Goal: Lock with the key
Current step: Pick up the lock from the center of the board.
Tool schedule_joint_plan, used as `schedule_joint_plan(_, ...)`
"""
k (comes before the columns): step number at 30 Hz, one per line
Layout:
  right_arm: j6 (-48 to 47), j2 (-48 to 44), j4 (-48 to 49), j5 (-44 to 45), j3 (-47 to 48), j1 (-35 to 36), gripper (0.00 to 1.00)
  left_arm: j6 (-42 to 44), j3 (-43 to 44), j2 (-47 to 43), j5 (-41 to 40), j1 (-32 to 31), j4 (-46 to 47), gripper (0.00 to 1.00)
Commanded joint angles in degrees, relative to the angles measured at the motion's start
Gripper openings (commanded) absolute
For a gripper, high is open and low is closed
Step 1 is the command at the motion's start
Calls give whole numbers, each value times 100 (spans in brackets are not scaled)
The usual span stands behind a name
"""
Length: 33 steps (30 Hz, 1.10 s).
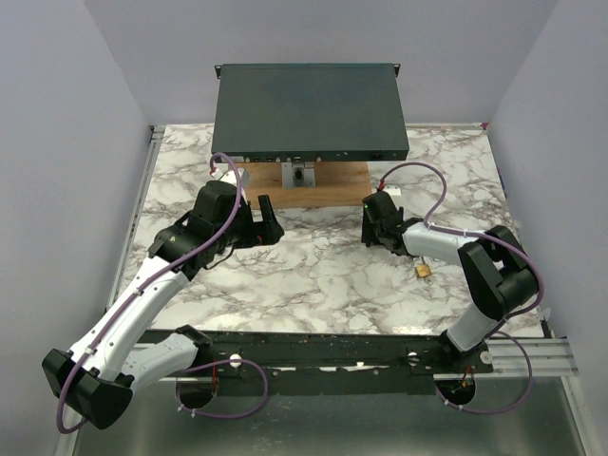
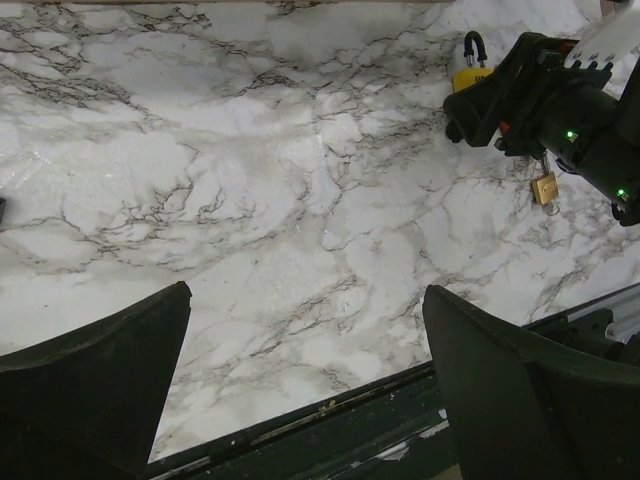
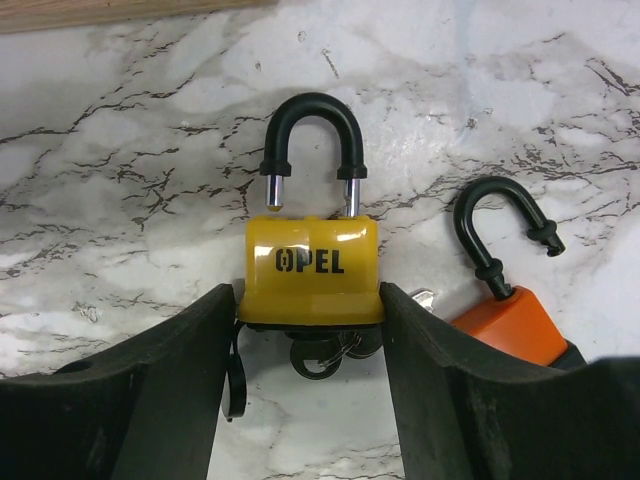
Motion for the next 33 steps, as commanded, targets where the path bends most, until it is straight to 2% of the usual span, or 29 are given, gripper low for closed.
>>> schedule_joint_plan(1,260,88,-60,338,154,38,59,15,-16,33,199,58,-45,98)
schedule_joint_plan(4,331,124,-105,541,248,33,55,35,-24,23,204,87,-62,99)
schedule_joint_plan(6,322,115,-71,625,255,33,49,44,-50,17,200,104,-62,98)
schedule_joint_plan(9,263,1,-47,571,273,37,27,61,-120,7,276,131,-21,99)
schedule_joint_plan(13,24,-512,-33,-108,229,66,12,93,-183,-1,598,161,172,98)
schedule_joint_plan(21,-261,-2196,-403,-1786,205,921,7,326,-19,-96,1470,159,601,98)
schedule_joint_plan(27,-597,-3189,-636,-2780,413,1659,7,544,561,-185,1784,159,587,96)
schedule_joint_plan(33,-826,-3387,-1091,-3575,1094,1930,5,392,1006,-113,2466,154,522,89)
